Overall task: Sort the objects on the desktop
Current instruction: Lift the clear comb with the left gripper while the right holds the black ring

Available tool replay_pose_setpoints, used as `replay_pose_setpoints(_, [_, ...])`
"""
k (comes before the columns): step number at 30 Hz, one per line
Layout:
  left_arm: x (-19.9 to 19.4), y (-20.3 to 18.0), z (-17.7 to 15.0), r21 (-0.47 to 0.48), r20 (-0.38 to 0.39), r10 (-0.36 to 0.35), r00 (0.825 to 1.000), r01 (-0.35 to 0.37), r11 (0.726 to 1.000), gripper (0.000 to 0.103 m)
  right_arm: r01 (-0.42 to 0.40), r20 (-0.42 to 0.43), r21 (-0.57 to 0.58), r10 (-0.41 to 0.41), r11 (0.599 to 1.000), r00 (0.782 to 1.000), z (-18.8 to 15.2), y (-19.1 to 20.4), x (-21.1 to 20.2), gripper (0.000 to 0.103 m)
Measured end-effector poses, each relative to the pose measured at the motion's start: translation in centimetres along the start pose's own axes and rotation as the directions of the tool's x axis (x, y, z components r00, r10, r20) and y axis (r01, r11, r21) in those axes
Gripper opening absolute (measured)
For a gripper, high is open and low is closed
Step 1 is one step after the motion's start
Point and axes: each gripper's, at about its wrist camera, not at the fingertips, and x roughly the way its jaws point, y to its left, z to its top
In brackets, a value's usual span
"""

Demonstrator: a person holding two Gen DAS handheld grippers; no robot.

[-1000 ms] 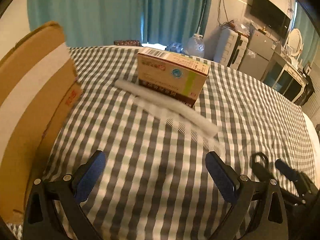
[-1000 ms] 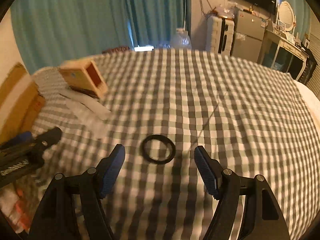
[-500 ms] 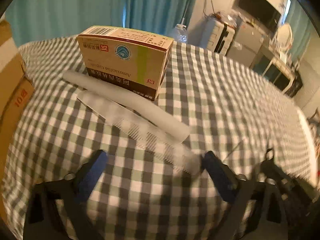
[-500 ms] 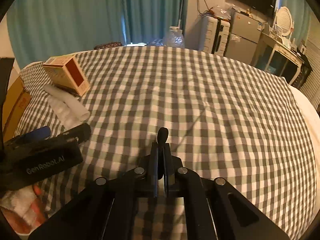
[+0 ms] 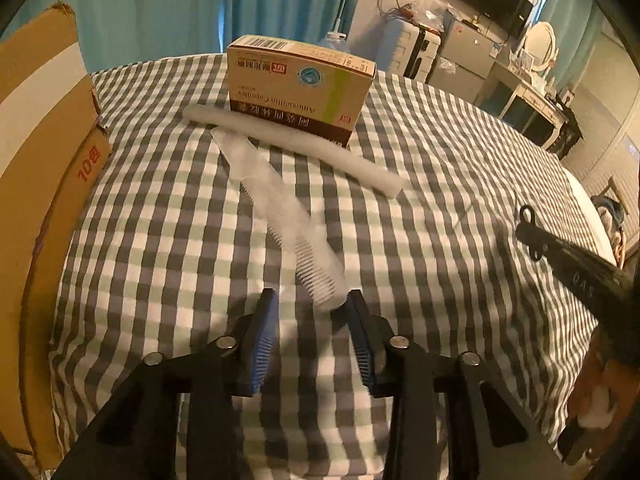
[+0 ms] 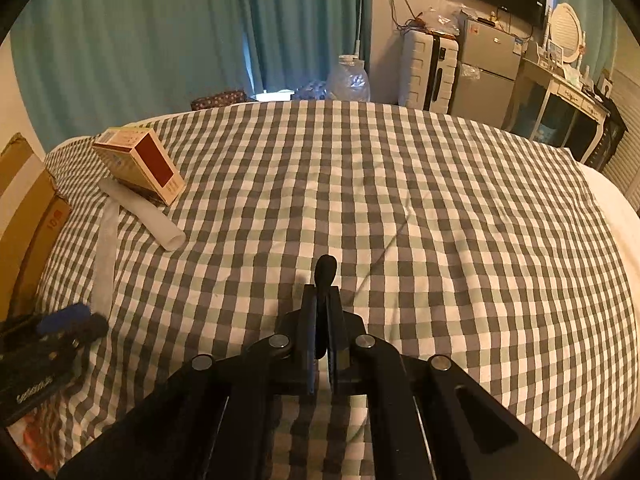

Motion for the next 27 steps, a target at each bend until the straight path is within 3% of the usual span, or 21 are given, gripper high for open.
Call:
replay_pose_setpoints(4, [1.1, -1.1, 1.9, -0.04, -0.005, 0.0, 1.0, 0.0, 0.999, 0.065, 0.001, 0.002, -0.002, -0.001, 1.0, 1.0, 0.4, -0.3, 0.0, 0.004])
replay_pose_setpoints(7, [2.0, -1.6, 3.6, -0.12, 0.027, -0.007, 1.0, 0.01, 0.993, 0.066, 0.004, 0.001, -0.006, -0.004, 1.0, 1.0, 0.2, -0.3, 0.1, 0.004])
replay_pose_setpoints(11, [4.2, -2.3, 4.5, -0.142, -0.006, 0.115, 0.993, -0.114, 0.983, 0.066, -0.034, -0.007, 0.03, 0.035, 0.999, 0.999, -0.2, -0.6, 0.4, 0.004])
replay_pose_setpoints(13, [4.1, -3.1, 4.2, -0.12, 0.019, 0.143, 0.99, -0.14, 0.983, 0.054, -0.052, -0.009, 0.06, 0.053, 0.997, 0.999, -0.2, -1.2, 0.5, 0.004])
replay_pose_setpoints(14, [3.9, -3.3, 3.8, -0.092, 0.037, 0.142, 0.989, -0.138, 0.986, 0.033, -0.051, -0.012, 0.072, 0.052, 0.996, 0.999, -0.1, -1.5, 0.6, 0.004])
replay_pose_setpoints(17, [3.3, -2.7, 2.9, -0.082, 0.052, 0.1, 0.994, -0.096, 0.992, 0.027, -0.052, -0.013, 0.076, 0.053, 0.996, 0.998, 0.0, -1.8, 0.6, 0.004])
replay_pose_setpoints(18, [3.0, -2.3, 2.4, -0.082, 0.052, 0.083, 0.995, -0.079, 0.994, 0.012, -0.05, -0.012, 0.07, 0.051, 0.996, 0.999, -0.2, -1.8, 0.4, 0.004])
replay_pose_setpoints(27, [-3.0, 0.8, -2.6, -0.011, 0.055, 0.002, 0.998, -0.001, 1.0, 0.004, -0.044, 0.007, 0.043, 0.044, 0.998, 0.999, -1.0, -0.7, -1.8, 0.004])
